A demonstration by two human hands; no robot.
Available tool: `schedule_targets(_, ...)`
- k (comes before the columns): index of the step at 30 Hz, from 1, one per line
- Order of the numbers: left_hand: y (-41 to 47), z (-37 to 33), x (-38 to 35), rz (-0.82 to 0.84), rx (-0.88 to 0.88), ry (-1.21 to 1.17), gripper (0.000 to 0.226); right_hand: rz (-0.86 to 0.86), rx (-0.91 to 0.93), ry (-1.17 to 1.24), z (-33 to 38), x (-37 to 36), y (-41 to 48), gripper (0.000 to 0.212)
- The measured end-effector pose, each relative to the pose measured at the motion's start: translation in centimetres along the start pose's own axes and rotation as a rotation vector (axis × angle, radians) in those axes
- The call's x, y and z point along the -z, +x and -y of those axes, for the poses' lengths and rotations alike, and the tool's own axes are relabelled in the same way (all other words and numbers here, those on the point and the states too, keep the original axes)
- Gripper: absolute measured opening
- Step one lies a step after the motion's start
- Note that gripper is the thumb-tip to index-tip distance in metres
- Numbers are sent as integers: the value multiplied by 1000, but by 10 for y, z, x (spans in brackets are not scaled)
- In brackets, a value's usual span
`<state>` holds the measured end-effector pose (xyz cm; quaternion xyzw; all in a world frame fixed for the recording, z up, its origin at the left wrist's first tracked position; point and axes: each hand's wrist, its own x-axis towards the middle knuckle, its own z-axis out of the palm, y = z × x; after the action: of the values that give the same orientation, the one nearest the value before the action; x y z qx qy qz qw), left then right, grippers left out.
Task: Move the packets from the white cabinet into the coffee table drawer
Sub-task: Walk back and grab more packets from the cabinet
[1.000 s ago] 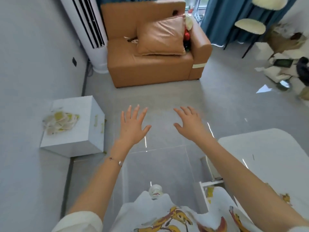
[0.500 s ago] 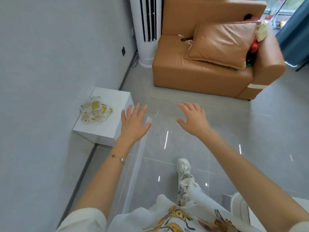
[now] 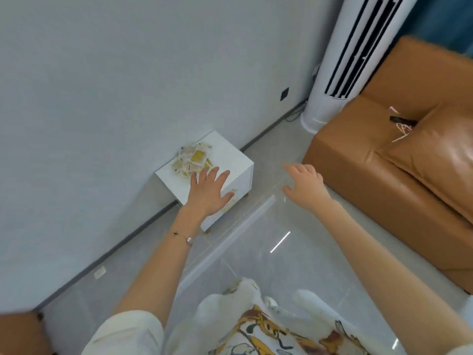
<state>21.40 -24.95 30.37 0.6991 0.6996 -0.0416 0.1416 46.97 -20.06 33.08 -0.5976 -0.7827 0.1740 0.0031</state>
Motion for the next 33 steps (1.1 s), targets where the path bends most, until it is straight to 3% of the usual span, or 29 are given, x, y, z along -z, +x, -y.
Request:
schedule_targets(6,20,45,7,-74,182,-107,58,159,233,-15,40,-15,85,59)
schedule_targets(9,45,74,13,-127,241,-135,56,159,295,-19,52,-18,133,60)
schedule_targets(22,197,172,18,-123,395,-317,72,182,285,-9,67,-10,339,54)
schedule_targets(24,212,191,0,-113,442,-369,79,226,248,29,70,-32,372,52)
schedule_targets(28,244,236,-69,-50,575,-465,60,348,203,93,89,-112,444,51)
schedule_targets(33,289,275,-172,-104,776,-606,57,423,204,131,120,-241,522,50)
